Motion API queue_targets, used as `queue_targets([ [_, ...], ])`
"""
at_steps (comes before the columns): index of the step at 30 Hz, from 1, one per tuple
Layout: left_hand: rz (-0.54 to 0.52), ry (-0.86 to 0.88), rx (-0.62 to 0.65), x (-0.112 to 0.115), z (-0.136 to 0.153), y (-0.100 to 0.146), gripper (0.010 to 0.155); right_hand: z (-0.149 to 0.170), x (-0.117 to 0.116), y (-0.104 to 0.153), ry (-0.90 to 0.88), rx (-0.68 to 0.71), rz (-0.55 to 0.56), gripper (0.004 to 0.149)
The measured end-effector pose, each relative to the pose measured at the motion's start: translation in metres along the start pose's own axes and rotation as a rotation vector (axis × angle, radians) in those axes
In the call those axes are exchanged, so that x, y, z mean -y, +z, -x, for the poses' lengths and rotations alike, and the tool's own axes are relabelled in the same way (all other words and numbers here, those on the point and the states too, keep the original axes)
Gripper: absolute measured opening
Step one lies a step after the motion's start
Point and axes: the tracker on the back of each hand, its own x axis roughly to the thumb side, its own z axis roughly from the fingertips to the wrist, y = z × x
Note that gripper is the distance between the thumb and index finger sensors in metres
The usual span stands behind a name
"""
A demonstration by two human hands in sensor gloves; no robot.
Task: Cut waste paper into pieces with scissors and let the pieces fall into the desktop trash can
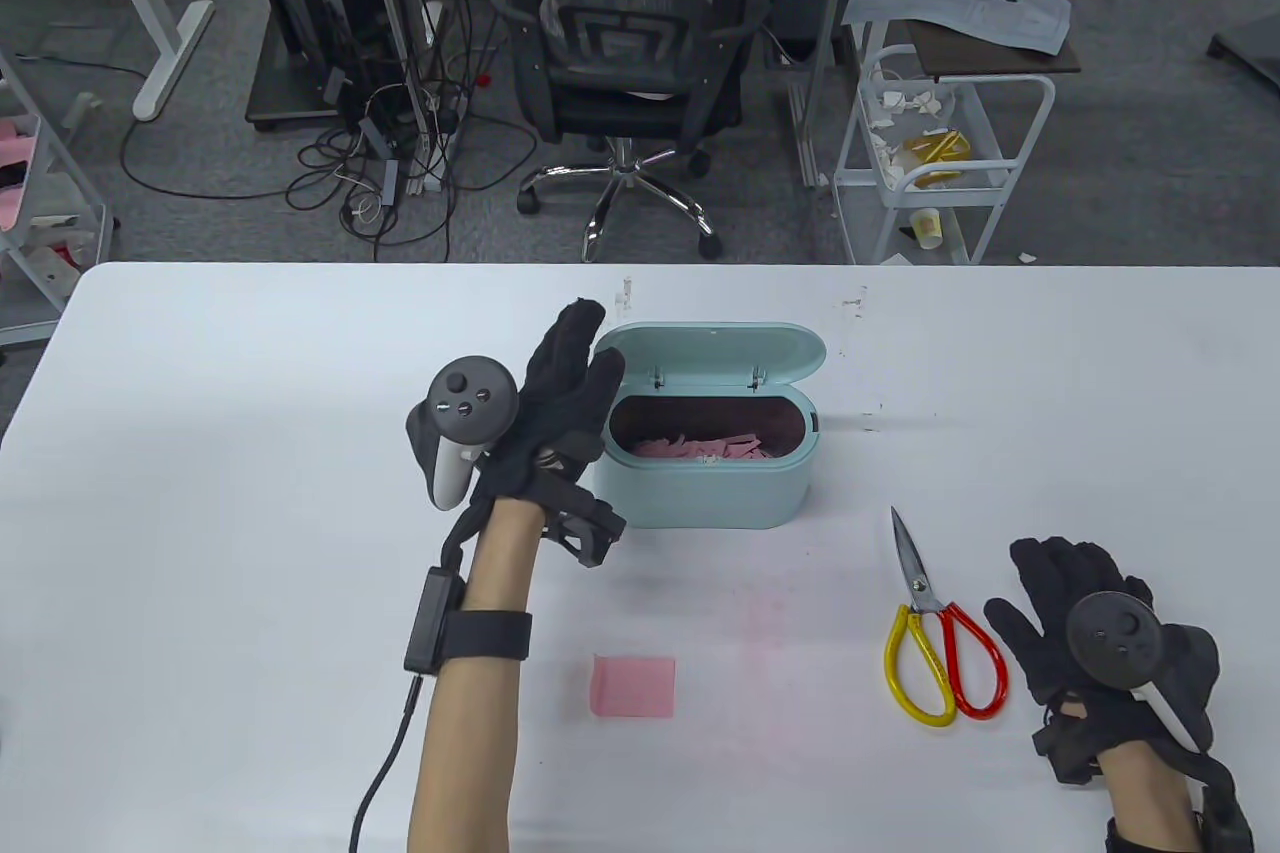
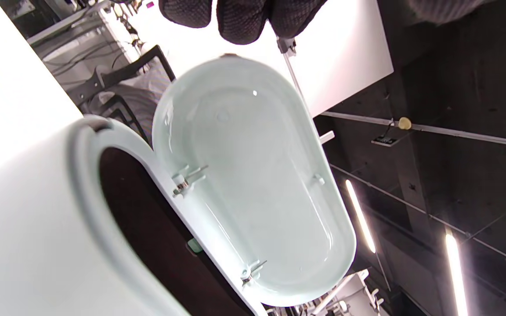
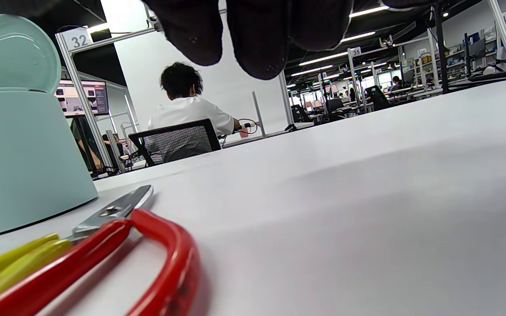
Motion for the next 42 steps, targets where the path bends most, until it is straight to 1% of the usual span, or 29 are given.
queue_targets([
  [2, -0.005, -0.043, -0.001, -0.007, 0.000, 0.015, 0.083, 0.000, 0.000, 0.000, -0.001, 0.001, 0.000, 0.076],
  [6, -0.013, -0.220, -0.007, -0.022, -0.001, 0.052, 0.082, -0.002, -0.001, 0.000, 0.001, 0.006, -0.005, 0.077],
  [7, 0.019, -0.284, -0.029, -0.024, 0.001, 0.063, 0.082, -0.003, -0.001, 0.000, 0.003, 0.010, -0.005, 0.076],
  [8, 0.078, -0.337, -0.058, -0.026, 0.003, 0.073, 0.083, -0.003, -0.001, 0.001, 0.003, 0.013, -0.006, 0.077],
  [9, 0.106, -0.370, -0.075, -0.026, 0.004, 0.080, 0.083, -0.004, -0.001, 0.001, 0.002, 0.014, -0.005, 0.076],
  [10, 0.103, -0.423, -0.078, -0.026, 0.007, 0.093, 0.083, -0.005, -0.001, 0.001, 0.001, 0.018, -0.003, 0.076],
  [11, 0.069, -0.460, -0.068, -0.025, 0.009, 0.103, 0.083, -0.006, -0.001, 0.001, 0.001, 0.020, -0.001, 0.076],
  [14, 0.019, -0.579, -0.041, -0.019, 0.015, 0.132, 0.083, -0.007, -0.001, 0.002, 0.002, 0.025, 0.003, 0.076],
  [18, -0.012, -0.680, -0.001, -0.004, 0.026, 0.160, 0.082, -0.007, -0.002, 0.002, 0.004, 0.027, 0.009, 0.077],
  [20, 0.001, -0.717, 0.000, 0.002, 0.034, 0.168, 0.082, -0.007, -0.002, 0.002, 0.004, 0.026, 0.010, 0.077],
  [23, 0.039, -0.755, -0.019, 0.007, 0.047, 0.173, 0.082, -0.009, -0.004, 0.001, 0.003, 0.028, 0.007, 0.078],
  [27, 0.036, -0.697, -0.024, 0.009, 0.055, 0.174, 0.083, -0.012, -0.004, 0.002, -0.034, 0.038, 0.011, 0.080],
  [29, 0.054, -0.707, -0.037, 0.009, 0.057, 0.174, 0.082, -0.018, -0.003, 0.002, -0.028, 0.043, 0.010, 0.081],
  [32, 0.050, -0.711, -0.045, 0.008, 0.059, 0.174, 0.082, -0.035, -0.003, 0.004, -0.057, 0.085, -0.055, 0.083],
  [33, 0.047, -0.703, -0.051, 0.008, 0.059, 0.174, 0.083, -0.044, -0.004, 0.003, -0.075, 0.126, -0.133, 0.083],
  [34, 0.049, -0.700, -0.054, 0.008, 0.059, 0.174, 0.083, -0.050, -0.004, 0.003, -0.081, 0.128, -0.176, 0.083],
  [36, 0.049, -0.696, -0.054, 0.008, 0.059, 0.174, 0.083, -0.060, -0.005, 0.006, -0.081, 0.101, -0.225, 0.084],
  [37, 0.049, -0.696, -0.054, 0.007, 0.060, 0.174, 0.083, -0.065, -0.005, 0.007, -0.062, 0.080, -0.247, 0.083],
  [39, 0.050, -0.685, -0.054, 0.006, 0.059, 0.175, 0.083, -0.073, -0.009, 0.011, 0.021, 0.010, -0.242, 0.083],
  [42, 0.042, -0.661, -0.047, 0.005, 0.058, 0.176, 0.083, -0.079, -0.019, 0.015, 0.211, -0.083, -0.246, 0.082],
])
